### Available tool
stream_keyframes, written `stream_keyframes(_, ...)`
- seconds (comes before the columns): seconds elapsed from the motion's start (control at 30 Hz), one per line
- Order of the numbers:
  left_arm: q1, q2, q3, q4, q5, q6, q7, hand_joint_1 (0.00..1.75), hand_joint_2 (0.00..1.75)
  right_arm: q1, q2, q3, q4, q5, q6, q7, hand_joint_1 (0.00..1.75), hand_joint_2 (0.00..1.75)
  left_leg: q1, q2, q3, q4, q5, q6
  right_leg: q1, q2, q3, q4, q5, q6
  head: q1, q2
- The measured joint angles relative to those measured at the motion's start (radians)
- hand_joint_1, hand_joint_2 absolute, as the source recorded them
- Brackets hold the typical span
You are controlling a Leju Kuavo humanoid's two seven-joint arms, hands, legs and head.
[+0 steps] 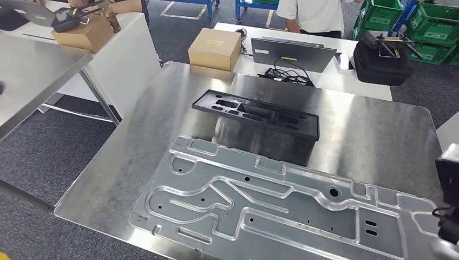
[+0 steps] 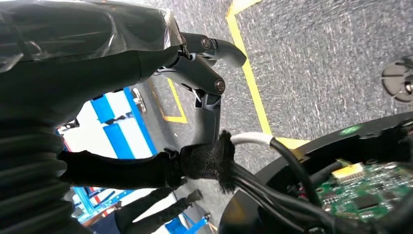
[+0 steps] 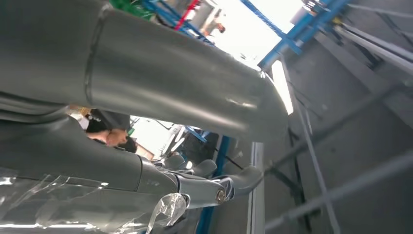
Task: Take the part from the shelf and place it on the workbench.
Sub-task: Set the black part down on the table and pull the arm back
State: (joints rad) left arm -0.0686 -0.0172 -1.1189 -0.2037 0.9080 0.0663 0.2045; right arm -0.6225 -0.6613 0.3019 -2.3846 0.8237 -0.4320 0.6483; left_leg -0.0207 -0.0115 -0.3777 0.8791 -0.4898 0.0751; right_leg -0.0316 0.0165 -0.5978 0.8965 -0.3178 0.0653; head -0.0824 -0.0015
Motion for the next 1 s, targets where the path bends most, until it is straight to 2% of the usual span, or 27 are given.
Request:
stream_keyframes(0.07, 0.002, -0.001, 0.006, 0.000, 0.007, 0.001, -0.001, 0.00, 0.00, 0.110, 0.002, -0.049, -0.030, 0.057, -0.060, -0.028, 0.00, 0.00, 0.000, 0.000, -0.006, -0.018, 0.012, 0.002, -0.001, 0.000, -0.003, -0.009, 0.016, 0.011, 0.000, 0.000)
stream_keyframes(0.1, 0.004, -0.002, 0.008, 0.000, 0.010, 0.002, -0.002, 0.00, 0.00, 0.159, 0.005, -0.069, -0.041, 0.083, -0.082, -0.041, 0.00, 0.00, 0.002, 0.000, -0.016, -0.019, 0.022, 0.005, -0.002, -0.001, -0.009, -0.002, 0.005, 0.016, 0.000, 0.000)
stream_keyframes(0.13, 0.004, -0.002, 0.010, 0.000, 0.012, 0.002, -0.002, 0.00, 0.00, 0.198, 0.008, -0.086, -0.049, 0.102, -0.097, -0.051, 0.00, 0.00, 0.004, 0.002, -0.026, -0.020, 0.033, 0.010, -0.002, -0.002, -0.019, 0.019, -0.023, 0.020, 0.000, 0.000)
stream_keyframes(0.17, 0.004, -0.003, 0.011, 0.000, 0.013, 0.003, -0.002, 0.00, 0.00, 0.233, 0.011, -0.103, -0.059, 0.114, -0.105, -0.057, 0.00, 0.00, 0.005, 0.004, -0.038, -0.021, 0.044, 0.015, -0.001, -0.003, -0.038, 0.070, -0.073, 0.022, 0.000, 0.000)
stream_keyframes(0.23, 0.004, -0.003, 0.013, 0.000, 0.014, 0.004, -0.004, 0.00, 0.00, 0.294, 0.016, -0.137, -0.079, 0.130, -0.112, -0.065, 0.00, 0.00, 0.000, 0.009, -0.062, -0.019, 0.062, 0.023, 0.003, -0.005, -0.081, 0.221, -0.178, 0.025, 0.000, 0.000)
stream_keyframes(0.27, 0.004, -0.003, 0.014, 0.000, 0.014, 0.004, -0.004, 0.00, 0.00, 0.325, 0.020, -0.155, -0.089, 0.138, -0.114, -0.067, 0.00, 0.00, -0.004, 0.011, -0.075, -0.018, 0.072, 0.025, 0.004, -0.005, -0.094, 0.290, -0.208, 0.025, 0.000, 0.000)
stream_keyframes(0.3, 0.004, -0.003, 0.015, 0.000, 0.015, 0.005, -0.005, 0.00, 0.00, 0.352, 0.024, -0.171, -0.097, 0.148, -0.116, -0.070, 0.00, 0.00, -0.008, 0.012, -0.088, -0.016, 0.080, 0.027, 0.006, -0.005, -0.090, 0.323, -0.209, 0.023, 0.000, 0.000)
stream_keyframes(0.33, 0.003, -0.004, 0.016, 0.000, 0.015, 0.005, -0.005, 0.00, 0.00, 0.379, 0.029, -0.186, -0.105, 0.163, -0.120, -0.074, 0.00, 0.00, -0.011, 0.013, -0.099, -0.015, 0.088, 0.028, 0.008, -0.005, -0.066, 0.316, -0.191, 0.019, 0.000, 0.000)
stream_keyframes(0.37, 0.003, -0.004, 0.016, 0.000, 0.017, 0.005, -0.006, 0.00, 0.00, 0.404, 0.034, -0.201, -0.112, 0.180, -0.126, -0.080, 0.00, 0.00, -0.014, 0.012, -0.108, -0.014, 0.096, 0.029, 0.011, -0.005, -0.021, 0.264, -0.164, 0.011, 0.000, 0.000)
stream_keyframes(0.4, 0.003, -0.005, 0.017, 0.000, 0.018, 0.006, -0.006, 0.00, 0.00, 0.429, 0.039, -0.214, -0.120, 0.200, -0.133, -0.087, 0.00, 0.00, -0.017, 0.012, -0.115, -0.013, 0.103, 0.028, 0.016, -0.005, 0.039, 0.184, -0.143, 0.002, 0.000, 0.000)
stream_keyframes(0.43, 0.003, -0.006, 0.018, 0.000, 0.019, 0.007, -0.007, 0.00, 0.00, 0.451, 0.044, -0.226, -0.127, 0.218, -0.140, -0.095, 0.00, 0.00, -0.020, 0.012, -0.121, -0.012, 0.109, 0.027, 0.021, -0.007, 0.099, 0.095, -0.132, -0.008, -0.001, 0.000)
stream_keyframes(0.47, 0.002, -0.006, 0.018, 0.000, 0.021, 0.008, -0.007, 0.00, 0.00, 0.470, 0.049, -0.237, -0.134, 0.233, -0.147, -0.101, 0.00, 0.00, -0.022, 0.013, -0.127, -0.011, 0.116, 0.024, 0.026, -0.008, 0.146, 0.022, -0.130, -0.016, -0.001, 0.000)
stream_keyframes(0.5, 0.003, -0.007, 0.019, 0.000, 0.022, 0.008, -0.007, 0.00, 0.00, 0.487, 0.053, -0.248, -0.140, 0.245, -0.153, -0.106, 0.00, 0.00, -0.022, 0.014, -0.131, -0.010, 0.123, 0.020, 0.029, -0.010, 0.170, -0.020, -0.133, -0.022, -0.001, 0.000)
stream_keyframes(0.57, 0.003, -0.006, 0.020, 0.000, 0.024, 0.008, -0.007, 0.00, 0.00, 0.519, 0.062, -0.268, -0.150, 0.262, -0.165, -0.114, 0.00, 0.00, -0.024, 0.013, -0.140, -0.007, 0.132, 0.012, 0.028, -0.013, 0.172, -0.042, -0.127, -0.030, -0.001, 0.000)
stream_keyframes(0.6, 0.003, -0.006, 0.021, 0.000, 0.024, 0.008, -0.007, 0.00, 0.00, 0.534, 0.067, -0.276, -0.153, 0.273, -0.172, -0.118, 0.00, 0.00, -0.024, 0.011, -0.146, 0.001, 0.123, 0.006, 0.023, -0.015, 0.167, -0.045, -0.120, -0.034, -0.001, 0.000)
stream_keyframes(0.63, 0.004, -0.006, 0.023, 0.000, 0.025, 0.008, -0.008, 0.00, 0.00, 0.548, 0.073, -0.284, -0.156, 0.285, -0.181, -0.124, 0.00, 0.00, -0.023, 0.009, -0.158, 0.028, 0.096, -0.002, 0.018, -0.017, 0.160, -0.047, -0.112, -0.038, -0.001, 0.000)
stream_keyframes(0.67, 0.003, -0.006, 0.025, 0.000, 0.026, 0.008, -0.009, 0.00, 0.00, 0.562, 0.081, -0.290, -0.159, 0.299, -0.191, -0.130, 0.00, 0.00, -0.019, 0.007, -0.177, 0.078, 0.054, -0.011, 0.013, -0.018, 0.151, -0.049, -0.104, -0.042, -0.001, 0.000)
stream_keyframes(0.73, 0.004, -0.006, 0.029, 0.000, 0.028, 0.009, -0.011, 0.00, 0.00, 0.594, 0.098, -0.301, -0.166, 0.333, -0.218, -0.145, 0.00, 0.00, -0.006, 0.007, -0.228, 0.234, -0.045, -0.028, 0.013, -0.019, 0.128, -0.045, -0.089, -0.045, -0.001, 0.000)
stream_keyframes(0.77, 0.004, -0.006, 0.031, 0.000, 0.030, 0.009, -0.013, 0.00, 0.00, 0.610, 0.108, -0.306, -0.169, 0.347, -0.230, -0.154, 0.00, 0.00, -0.001, 0.007, -0.246, 0.300, -0.073, -0.033, 0.013, -0.019, 0.116, -0.043, -0.083, -0.044, -0.001, 0.000)
stream_keyframes(0.8, 0.004, -0.006, 0.033, 0.000, 0.032, 0.010, -0.014, 0.00, 0.00, 0.624, 0.119, -0.310, -0.171, 0.358, -0.238, -0.162, 0.00, 0.00, 0.003, 0.007, -0.248, 0.335, -0.078, -0.037, 0.012, -0.019, 0.105, -0.040, -0.076, -0.043, -0.001, 0.000)
stream_keyframes(0.83, 0.006, -0.006, 0.034, 0.000, 0.035, 0.011, -0.015, 0.00, 0.00, 0.636, 0.132, -0.314, -0.172, 0.364, -0.243, -0.171, 0.00, 0.00, 0.005, 0.007, -0.228, 0.322, -0.060, -0.039, 0.012, -0.017, 0.094, -0.037, -0.069, -0.041, -0.001, 0.000)
stream_keyframes(0.87, 0.008, -0.006, 0.035, 0.000, 0.038, 0.013, -0.016, 0.00, 0.00, 0.646, 0.145, -0.317, -0.174, 0.366, -0.245, -0.179, 0.00, 0.00, 0.006, 0.007, -0.193, 0.274, -0.029, -0.040, 0.011, -0.016, 0.084, -0.033, -0.064, -0.039, -0.002, 0.000)
stream_keyframes(0.93, 0.012, -0.006, 0.036, 0.000, 0.044, 0.015, -0.017, 0.00, 0.00, 0.666, 0.173, -0.323, -0.178, 0.358, -0.246, -0.200, 0.00, 0.00, 0.005, 0.006, -0.090, 0.103, 0.026, -0.036, 0.010, -0.012, 0.070, -0.029, -0.053, -0.030, -0.002, 0.000)
stream_keyframes(0.97, 0.014, -0.006, 0.037, 0.000, 0.046, 0.016, -0.019, 0.00, 0.00, 0.676, 0.185, -0.325, -0.180, 0.350, -0.246, -0.212, 0.00, 0.00, 0.004, 0.005, -0.052, 0.033, 0.037, -0.032, 0.010, -0.011, 0.065, -0.028, -0.047, -0.026, -0.002, 0.000)
stream_keyframes(1.0, 0.015, -0.006, 0.038, 0.000, 0.047, 0.017, -0.021, 0.00, 0.00, 0.686, 0.199, -0.327, -0.182, 0.340, -0.246, -0.227, 0.00, 0.00, 0.001, 0.003, -0.029, -0.013, 0.042, -0.026, 0.010, -0.011, 0.060, -0.027, -0.040, -0.021, -0.002, 0.000)
